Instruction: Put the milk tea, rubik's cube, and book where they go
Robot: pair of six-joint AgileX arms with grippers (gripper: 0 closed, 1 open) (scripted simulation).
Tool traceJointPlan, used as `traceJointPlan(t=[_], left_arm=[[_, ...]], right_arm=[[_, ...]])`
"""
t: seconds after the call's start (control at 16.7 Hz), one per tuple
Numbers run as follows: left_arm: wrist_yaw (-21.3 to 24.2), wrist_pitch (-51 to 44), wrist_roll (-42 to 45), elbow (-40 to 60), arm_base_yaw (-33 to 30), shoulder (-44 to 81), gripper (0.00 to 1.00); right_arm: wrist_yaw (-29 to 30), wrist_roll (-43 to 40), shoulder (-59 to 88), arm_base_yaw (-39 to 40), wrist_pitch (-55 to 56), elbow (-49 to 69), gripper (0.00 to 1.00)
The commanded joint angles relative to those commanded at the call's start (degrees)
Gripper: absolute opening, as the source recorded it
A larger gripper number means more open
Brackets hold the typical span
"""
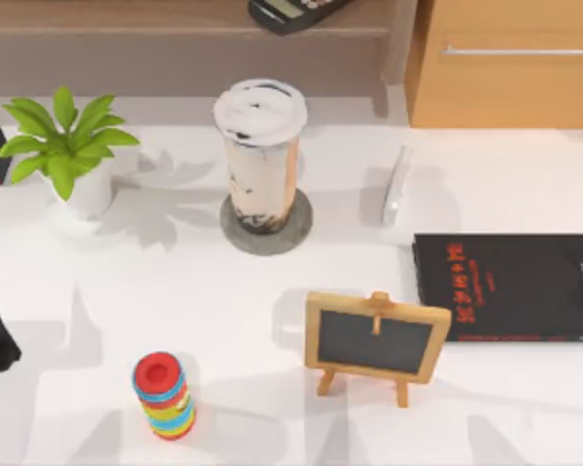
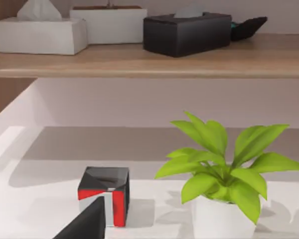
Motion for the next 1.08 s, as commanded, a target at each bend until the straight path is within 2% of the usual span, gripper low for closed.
traceJointPlan(t=[0.24, 0.72, 1.08], left_arm=[[0.0, 0.0, 0.0, 0.0, 0.0, 0.0, 1.0], [0.0, 0.0, 0.0, 0.0, 0.0, 0.0, 1.0], [0.0, 0.0, 0.0, 0.0, 0.0, 0.0, 1.0]], right_arm=[[-4.22, -0.07, 20.47, -4.54, 6.78, 15.17, 1.0], [-13.25, -0.22, 74.19, -14.28, 21.32, 48.2, 1.0], [-17.8, -0.3, 97.68, -19.18, 28.63, 64.55, 1.0]])
